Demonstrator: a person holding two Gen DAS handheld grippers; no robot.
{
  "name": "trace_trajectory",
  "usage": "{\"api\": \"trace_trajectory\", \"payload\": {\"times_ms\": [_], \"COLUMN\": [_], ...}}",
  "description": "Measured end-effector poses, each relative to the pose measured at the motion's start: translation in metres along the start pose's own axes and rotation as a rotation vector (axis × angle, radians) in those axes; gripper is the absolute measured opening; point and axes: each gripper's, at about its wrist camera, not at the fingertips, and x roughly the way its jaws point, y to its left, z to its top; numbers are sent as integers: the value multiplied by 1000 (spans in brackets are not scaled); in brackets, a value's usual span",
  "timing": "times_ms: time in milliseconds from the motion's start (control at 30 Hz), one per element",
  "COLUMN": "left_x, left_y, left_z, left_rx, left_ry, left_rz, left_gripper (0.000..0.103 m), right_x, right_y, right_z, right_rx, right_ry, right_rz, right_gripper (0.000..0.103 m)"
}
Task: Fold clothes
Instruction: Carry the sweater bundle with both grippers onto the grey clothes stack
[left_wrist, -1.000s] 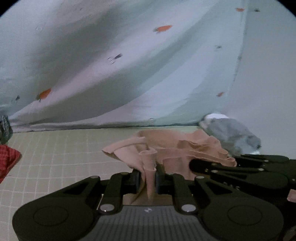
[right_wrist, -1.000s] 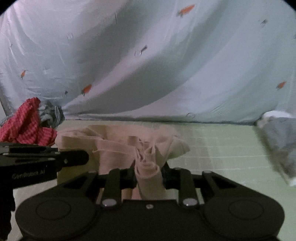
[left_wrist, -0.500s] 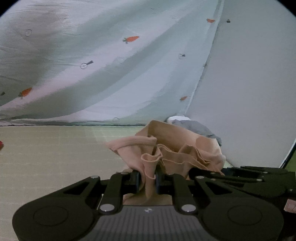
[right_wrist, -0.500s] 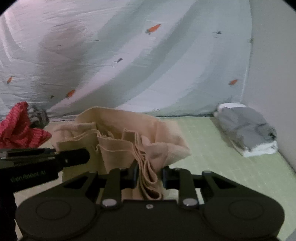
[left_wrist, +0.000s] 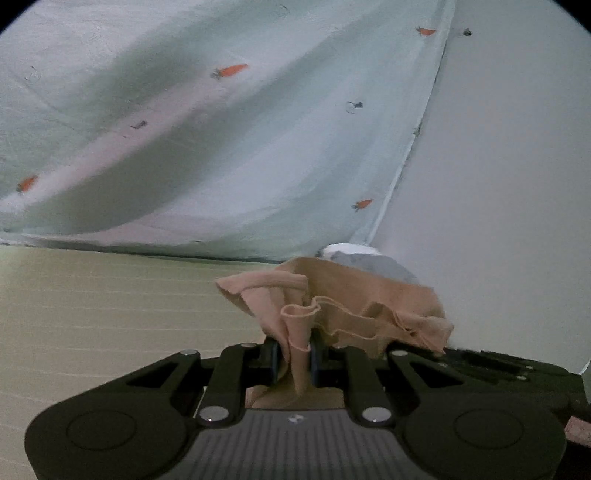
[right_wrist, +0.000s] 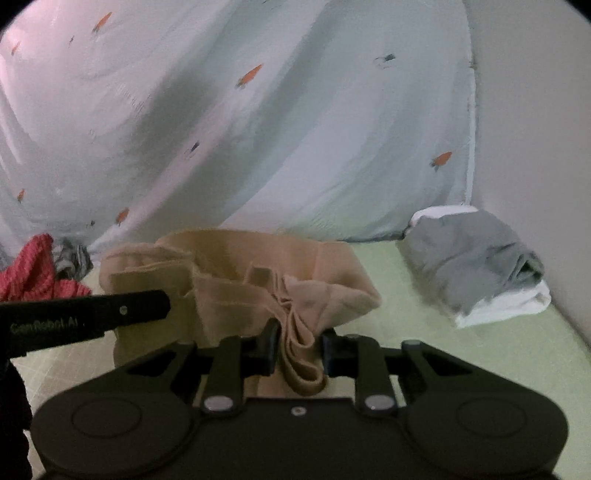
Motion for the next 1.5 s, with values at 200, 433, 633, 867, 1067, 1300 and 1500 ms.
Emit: {"api": "trace_trajectory", "payload": {"times_ms": [200,433,633,867,1067,1300,1500], "left_x": [54,119,182,279,370,442,457], "left_y": [-92,-169,-198,-196,-176,-150,-141], "left_z": [18,50,75,108,122,101,109], "left_rx": [67,165,187,166,144,121,11], "left_ry": [6,-25,-35,-8,40,133,99], "left_rz": [-59,-164,-213,-158,-62,31,17], "left_gripper": [16,16,16,16,16,17,14], "right_x": [-4,-2,26,103,185,270,310], "right_y": [-100,-191,-255,-305,-336,-352,-350], "right_z": [35,67,101,146,155,131,135], "right_rx": [47,48,30,-15,-63,-131,-191], "right_ry": [-80,-189,-272,-246,-213,-106,-75], "right_rz": [-24,-125,-200,-222,-244,-244,-263], "right_gripper": [18,15,15,13,13,14,13]}}
